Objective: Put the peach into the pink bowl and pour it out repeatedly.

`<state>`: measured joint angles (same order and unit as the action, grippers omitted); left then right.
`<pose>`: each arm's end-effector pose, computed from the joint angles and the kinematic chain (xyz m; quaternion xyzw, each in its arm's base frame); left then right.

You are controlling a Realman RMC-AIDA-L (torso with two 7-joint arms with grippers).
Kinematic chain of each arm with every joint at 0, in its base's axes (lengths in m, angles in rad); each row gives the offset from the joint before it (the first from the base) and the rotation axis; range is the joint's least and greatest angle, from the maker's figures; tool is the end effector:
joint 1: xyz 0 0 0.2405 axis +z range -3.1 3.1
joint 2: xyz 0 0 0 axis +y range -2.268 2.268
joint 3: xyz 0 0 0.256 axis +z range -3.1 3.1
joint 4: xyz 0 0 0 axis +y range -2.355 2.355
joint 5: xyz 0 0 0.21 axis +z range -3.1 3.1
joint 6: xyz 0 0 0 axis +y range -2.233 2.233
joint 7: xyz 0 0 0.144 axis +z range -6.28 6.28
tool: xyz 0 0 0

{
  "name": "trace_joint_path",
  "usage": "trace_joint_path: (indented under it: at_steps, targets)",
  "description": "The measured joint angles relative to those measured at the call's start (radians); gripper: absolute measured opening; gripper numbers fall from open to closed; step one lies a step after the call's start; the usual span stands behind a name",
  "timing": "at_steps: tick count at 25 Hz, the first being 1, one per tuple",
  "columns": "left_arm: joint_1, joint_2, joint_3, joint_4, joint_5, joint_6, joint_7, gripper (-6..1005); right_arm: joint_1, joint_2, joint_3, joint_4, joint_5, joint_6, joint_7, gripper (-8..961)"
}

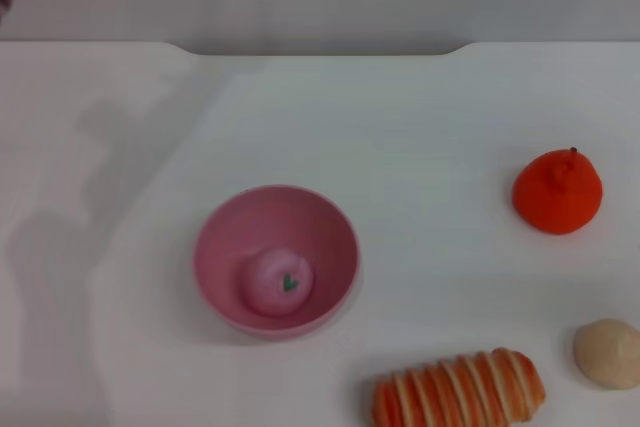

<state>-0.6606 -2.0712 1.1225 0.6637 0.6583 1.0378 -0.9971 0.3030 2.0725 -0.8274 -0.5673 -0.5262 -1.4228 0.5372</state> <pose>-0.1461 0.4425 0.0754 -0.7226 -0.1412 -0.5392 0.4089 0.3042 0.3218 0.1446 -0.5832 0.0451 0.4596 0.6682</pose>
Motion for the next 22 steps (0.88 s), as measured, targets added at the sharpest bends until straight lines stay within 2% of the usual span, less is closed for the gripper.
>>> trace_joint_path:
  at_steps: [2, 5, 7, 10, 13, 15, 18, 22]
  targets:
    - [0.012, -0.002, 0.032, -0.174, -0.255, 0.179, 0.334, 560, 0.018, -0.002, 0.011, 0.06, 0.108, -0.008, -0.117, 425]
    - [0.047, -0.005, 0.082, -0.295, -0.44, 0.26, 0.618, 560, 0.041, -0.002, 0.051, 0.118, 0.234, -0.009, -0.27, 426]
    - [0.07, -0.005, 0.094, -0.321, -0.481, 0.26, 0.688, 561, 0.057, -0.001, 0.078, 0.16, 0.325, -0.009, -0.39, 428]
    - [0.128, -0.005, 0.099, -0.356, -0.535, 0.265, 0.734, 561, 0.059, -0.002, 0.092, 0.192, 0.392, -0.009, -0.474, 429]
    - [0.201, -0.006, 0.104, -0.365, -0.561, 0.271, 0.721, 562, 0.05, -0.003, 0.12, 0.213, 0.4, -0.008, -0.492, 431]
    - [0.226, -0.006, 0.11, -0.375, -0.568, 0.277, 0.706, 562, 0.049, -0.003, 0.135, 0.251, 0.401, -0.014, -0.503, 432]
    - [0.246, -0.006, 0.118, -0.4, -0.575, 0.292, 0.695, 562, 0.05, -0.003, 0.137, 0.273, 0.402, -0.014, -0.508, 434]
    - [0.238, -0.005, 0.122, -0.418, -0.575, 0.294, 0.695, 562, 0.061, -0.002, 0.139, 0.303, 0.403, -0.009, -0.51, 435]
